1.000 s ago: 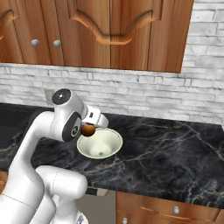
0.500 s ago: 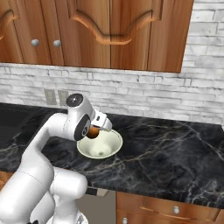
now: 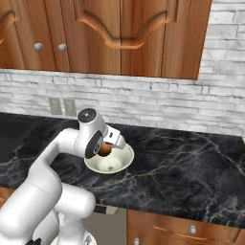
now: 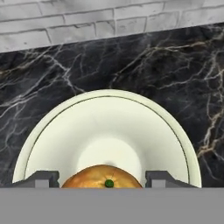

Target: Open the cabinet. Pick the orange and tangerine from the cabinet and place them into the bowl. Then close the cabinet.

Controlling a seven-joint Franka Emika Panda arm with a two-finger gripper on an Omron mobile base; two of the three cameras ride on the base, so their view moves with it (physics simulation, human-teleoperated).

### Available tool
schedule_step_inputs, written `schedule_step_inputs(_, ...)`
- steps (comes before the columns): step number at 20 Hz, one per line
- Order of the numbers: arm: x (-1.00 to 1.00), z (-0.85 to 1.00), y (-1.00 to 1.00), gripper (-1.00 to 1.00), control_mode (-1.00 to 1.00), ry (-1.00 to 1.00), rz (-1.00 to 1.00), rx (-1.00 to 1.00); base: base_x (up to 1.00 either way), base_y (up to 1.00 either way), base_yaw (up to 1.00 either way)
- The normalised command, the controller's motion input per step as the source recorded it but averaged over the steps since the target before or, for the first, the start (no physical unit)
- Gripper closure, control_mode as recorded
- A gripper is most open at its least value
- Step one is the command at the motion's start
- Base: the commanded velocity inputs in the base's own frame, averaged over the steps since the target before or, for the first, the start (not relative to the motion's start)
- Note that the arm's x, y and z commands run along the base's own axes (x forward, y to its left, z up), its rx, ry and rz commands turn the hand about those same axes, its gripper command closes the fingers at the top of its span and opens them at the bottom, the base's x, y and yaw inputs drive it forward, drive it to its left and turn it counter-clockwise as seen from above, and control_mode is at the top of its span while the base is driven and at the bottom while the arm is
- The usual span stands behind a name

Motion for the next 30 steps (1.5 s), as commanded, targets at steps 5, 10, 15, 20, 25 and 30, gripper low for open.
schedule_step_inputs(5,0.00,0.02,0.00,-1.00,-1.00,-0.03,0.00,0.00,0.00,0.00,0.00)
schedule_step_inputs(10,0.00,0.55,0.00,-1.00,-1.00,-0.21,-0.01,0.01,0.00,0.00,0.00)
schedule_step_inputs(15,-0.21,0.99,0.00,-1.00,-1.00,-0.39,-0.01,0.00,0.00,0.00,0.00)
schedule_step_inputs(20,-0.71,0.97,0.00,-1.00,-1.00,-0.40,0.00,0.00,0.00,0.00,0.00)
schedule_step_inputs(25,-0.65,0.89,0.01,-1.00,-1.00,-0.39,0.01,0.00,0.00,0.00,0.00)
schedule_step_inputs(30,-0.52,0.80,0.16,-1.00,-1.00,-0.23,0.03,0.00,0.00,0.00,0.00)
